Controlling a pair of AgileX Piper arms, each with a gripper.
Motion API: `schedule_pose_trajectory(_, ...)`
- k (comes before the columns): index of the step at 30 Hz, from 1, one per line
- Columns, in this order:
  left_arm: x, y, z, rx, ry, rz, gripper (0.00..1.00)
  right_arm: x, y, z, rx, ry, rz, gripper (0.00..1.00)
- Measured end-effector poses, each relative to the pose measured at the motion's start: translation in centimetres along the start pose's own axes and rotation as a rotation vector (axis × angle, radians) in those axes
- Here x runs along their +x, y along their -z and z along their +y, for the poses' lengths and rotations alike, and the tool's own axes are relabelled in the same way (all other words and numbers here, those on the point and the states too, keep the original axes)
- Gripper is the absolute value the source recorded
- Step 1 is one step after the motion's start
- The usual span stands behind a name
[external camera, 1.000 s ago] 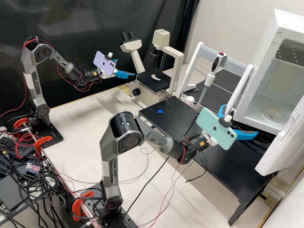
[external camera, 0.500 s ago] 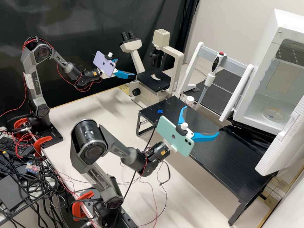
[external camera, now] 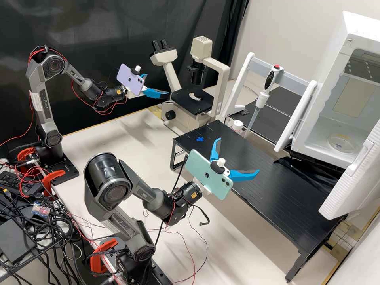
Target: Move the petri dish to the incubator
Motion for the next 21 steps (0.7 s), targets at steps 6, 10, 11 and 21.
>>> schedule_pose_trajectory(6, 0.0, 0.0, 0.0, 0.0, 0.0, 0.0, 1.0, 0.16, -0.26, -0.29, -0.026, -0.003, -0.023, 1.0)
schedule_pose_trajectory(10, 0.0, 0.0, 0.0, 0.0, 0.0, 0.0, 1.0, 0.28, -0.45, -0.62, -0.031, 0.013, -0.033, 1.0)
schedule_pose_trajectory(11, 0.0, 0.0, 0.0, 0.0, 0.0, 0.0, 1.0, 0.3, -0.5, -0.67, -0.033, 0.015, -0.036, 1.0)
schedule_pose_trajectory(21, 0.0, 0.0, 0.0, 0.0, 0.0, 0.0, 1.0, 0.37, -0.8, -0.74, -0.053, 0.013, -0.055, 1.0)
